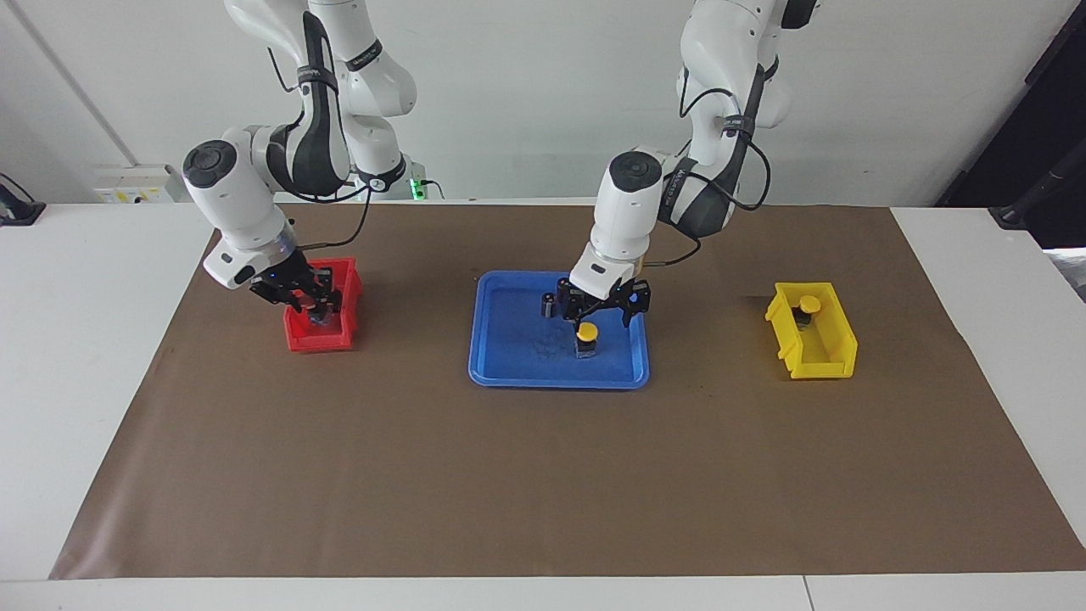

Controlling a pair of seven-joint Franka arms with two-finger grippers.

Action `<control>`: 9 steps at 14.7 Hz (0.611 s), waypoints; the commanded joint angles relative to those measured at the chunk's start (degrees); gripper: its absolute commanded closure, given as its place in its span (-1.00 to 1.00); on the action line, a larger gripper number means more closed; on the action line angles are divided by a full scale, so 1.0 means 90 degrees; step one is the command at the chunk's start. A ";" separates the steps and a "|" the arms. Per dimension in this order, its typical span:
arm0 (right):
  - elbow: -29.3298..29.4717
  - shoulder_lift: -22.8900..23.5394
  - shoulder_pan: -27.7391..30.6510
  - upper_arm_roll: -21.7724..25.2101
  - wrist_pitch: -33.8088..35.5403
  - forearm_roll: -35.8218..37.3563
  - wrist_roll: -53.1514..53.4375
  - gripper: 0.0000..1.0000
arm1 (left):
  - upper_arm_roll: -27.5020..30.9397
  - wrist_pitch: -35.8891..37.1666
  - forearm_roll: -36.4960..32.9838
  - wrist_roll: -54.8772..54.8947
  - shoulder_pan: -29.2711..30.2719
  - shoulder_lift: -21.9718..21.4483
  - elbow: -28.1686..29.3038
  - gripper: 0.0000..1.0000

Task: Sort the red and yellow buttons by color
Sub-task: 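Release the red button into the red bin while the left gripper grasps the yellow button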

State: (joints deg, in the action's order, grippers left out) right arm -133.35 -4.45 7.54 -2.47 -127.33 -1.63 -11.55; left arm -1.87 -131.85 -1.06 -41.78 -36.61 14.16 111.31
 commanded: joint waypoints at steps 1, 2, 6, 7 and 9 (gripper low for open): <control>-0.0310 -0.0091 -0.0008 0.0000 -0.0382 -0.0103 -0.0162 0.56 | 0.0120 -0.0193 0.0088 -0.0240 -0.0219 0.0194 -0.0102 -1.00; -0.0368 -0.0111 -0.0008 -0.0009 -0.0412 -0.0103 -0.0162 0.56 | 0.0129 -0.0194 0.0088 -0.0337 -0.0288 0.0262 -0.0170 -1.00; -0.0466 -0.0111 -0.0155 -0.0009 -0.0607 -0.0103 -0.0133 0.56 | 0.0139 -0.0086 0.0088 -0.0407 -0.0317 0.0292 -0.0337 -0.58; -0.0476 -0.0062 -0.0155 -0.0009 -0.0637 -0.0103 -0.0114 0.56 | 0.0139 -0.0096 0.0088 -0.0407 -0.0317 0.0292 -0.0327 -0.47; -0.0477 -0.0003 -0.0155 -0.0009 -0.0745 -0.0103 -0.0123 0.54 | 0.0139 -0.0125 0.0088 -0.0407 -0.0308 0.0302 -0.0327 -0.39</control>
State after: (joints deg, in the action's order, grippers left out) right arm -136.63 -4.33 5.92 -2.48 -132.36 -1.63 -11.55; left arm -1.61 -132.95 -1.04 -45.01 -38.51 16.00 109.38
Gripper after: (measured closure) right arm 0.586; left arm 0.256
